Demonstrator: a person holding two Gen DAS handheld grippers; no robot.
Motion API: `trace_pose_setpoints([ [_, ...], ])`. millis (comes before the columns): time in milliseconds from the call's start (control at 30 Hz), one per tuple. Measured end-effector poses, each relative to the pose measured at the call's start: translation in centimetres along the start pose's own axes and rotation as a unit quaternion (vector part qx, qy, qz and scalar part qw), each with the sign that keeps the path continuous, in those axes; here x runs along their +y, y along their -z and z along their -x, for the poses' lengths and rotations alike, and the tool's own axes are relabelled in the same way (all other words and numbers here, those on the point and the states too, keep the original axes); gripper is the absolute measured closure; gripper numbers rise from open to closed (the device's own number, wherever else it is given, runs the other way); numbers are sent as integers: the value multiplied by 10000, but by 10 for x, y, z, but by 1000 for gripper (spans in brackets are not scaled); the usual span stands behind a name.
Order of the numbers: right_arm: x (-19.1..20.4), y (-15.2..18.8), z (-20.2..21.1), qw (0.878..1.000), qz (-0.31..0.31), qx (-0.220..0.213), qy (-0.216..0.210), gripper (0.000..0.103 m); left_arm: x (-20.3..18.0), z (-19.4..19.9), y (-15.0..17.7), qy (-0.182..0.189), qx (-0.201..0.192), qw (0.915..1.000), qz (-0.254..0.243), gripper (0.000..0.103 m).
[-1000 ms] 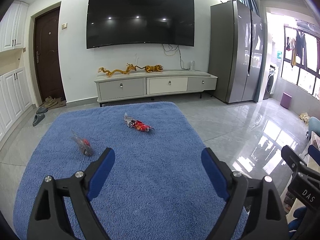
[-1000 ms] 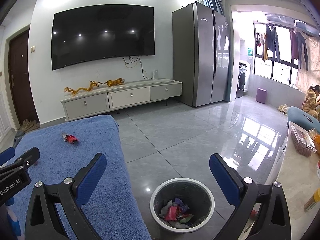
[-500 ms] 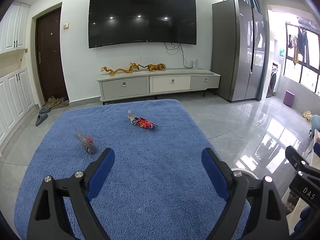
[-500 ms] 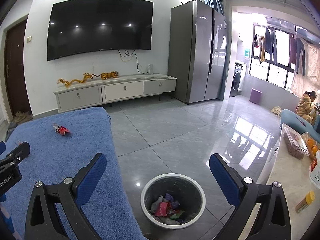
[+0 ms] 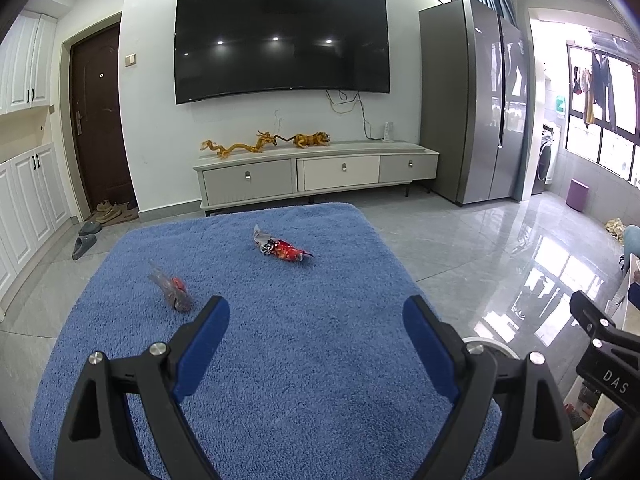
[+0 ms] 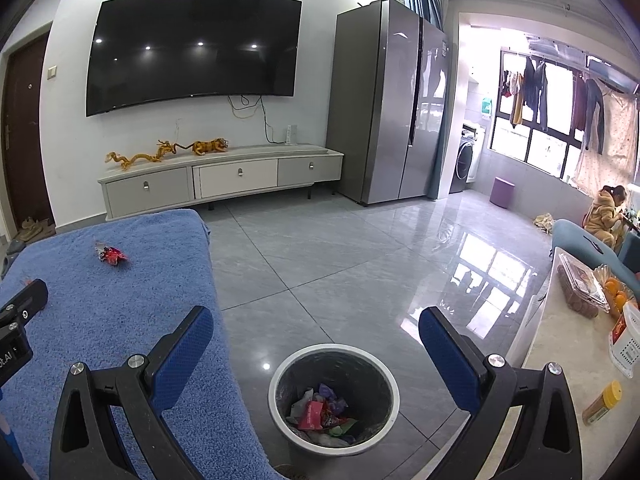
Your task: Collect trash
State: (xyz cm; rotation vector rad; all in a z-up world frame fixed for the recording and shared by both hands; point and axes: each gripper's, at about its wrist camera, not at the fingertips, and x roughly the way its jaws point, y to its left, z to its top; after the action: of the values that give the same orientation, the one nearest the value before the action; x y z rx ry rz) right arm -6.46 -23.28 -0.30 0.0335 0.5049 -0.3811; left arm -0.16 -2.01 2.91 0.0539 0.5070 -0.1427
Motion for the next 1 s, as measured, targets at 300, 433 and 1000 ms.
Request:
trace_pose_setpoints([
  [300,3,-1,2,9999,101,-70,67,0,3,-2,0,9,36,10000,28,15],
  [433,3,-1,4,9998,95,-140,111,0,4,-2,1,-15,9,10000,27,15],
  [1000,-1,-2,3,10000,29,-88,20,0,6,-7,5,11,191,9998,23,15],
])
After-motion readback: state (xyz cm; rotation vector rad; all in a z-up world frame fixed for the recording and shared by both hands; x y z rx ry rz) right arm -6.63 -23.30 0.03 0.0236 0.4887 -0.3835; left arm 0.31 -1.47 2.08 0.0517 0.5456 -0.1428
